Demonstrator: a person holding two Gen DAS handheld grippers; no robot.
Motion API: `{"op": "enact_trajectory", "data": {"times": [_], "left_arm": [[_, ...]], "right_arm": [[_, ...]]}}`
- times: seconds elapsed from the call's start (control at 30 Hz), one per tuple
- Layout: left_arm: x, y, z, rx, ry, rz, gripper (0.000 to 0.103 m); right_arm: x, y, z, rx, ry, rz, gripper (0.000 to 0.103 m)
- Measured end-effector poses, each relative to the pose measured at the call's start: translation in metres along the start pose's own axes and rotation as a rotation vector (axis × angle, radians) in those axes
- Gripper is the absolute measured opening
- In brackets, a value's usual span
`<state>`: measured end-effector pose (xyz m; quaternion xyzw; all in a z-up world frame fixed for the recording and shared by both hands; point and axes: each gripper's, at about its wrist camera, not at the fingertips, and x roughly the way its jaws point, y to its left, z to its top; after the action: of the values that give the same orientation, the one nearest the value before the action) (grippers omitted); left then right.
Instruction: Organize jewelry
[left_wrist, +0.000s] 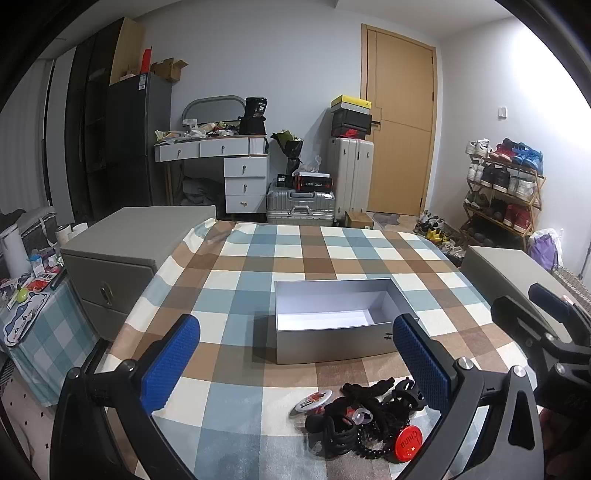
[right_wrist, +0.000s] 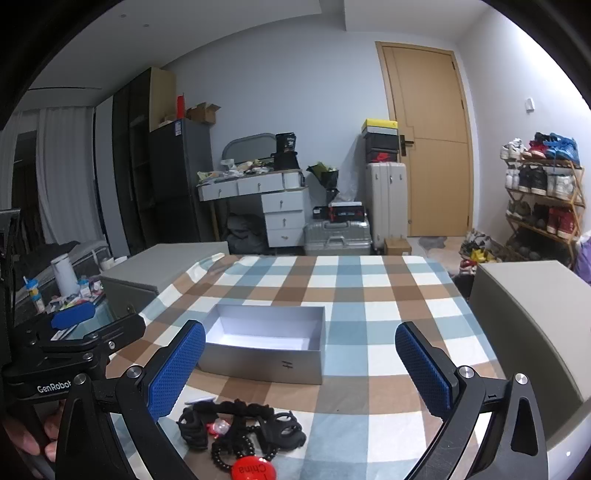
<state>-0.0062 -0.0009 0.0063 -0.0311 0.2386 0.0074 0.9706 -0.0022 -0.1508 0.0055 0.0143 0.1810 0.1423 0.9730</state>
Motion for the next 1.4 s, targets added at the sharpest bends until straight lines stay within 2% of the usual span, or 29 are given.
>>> {"op": "enact_trajectory", "data": {"times": [1.4], "left_arm": [[0.007, -0.0014, -0.005, 0.011, 0.035, -0.031, 0.102]], "right_arm": [[-0.0093, -0.0009, 0.0063, 0.009, -0.024, 0.005, 0.103]]}}
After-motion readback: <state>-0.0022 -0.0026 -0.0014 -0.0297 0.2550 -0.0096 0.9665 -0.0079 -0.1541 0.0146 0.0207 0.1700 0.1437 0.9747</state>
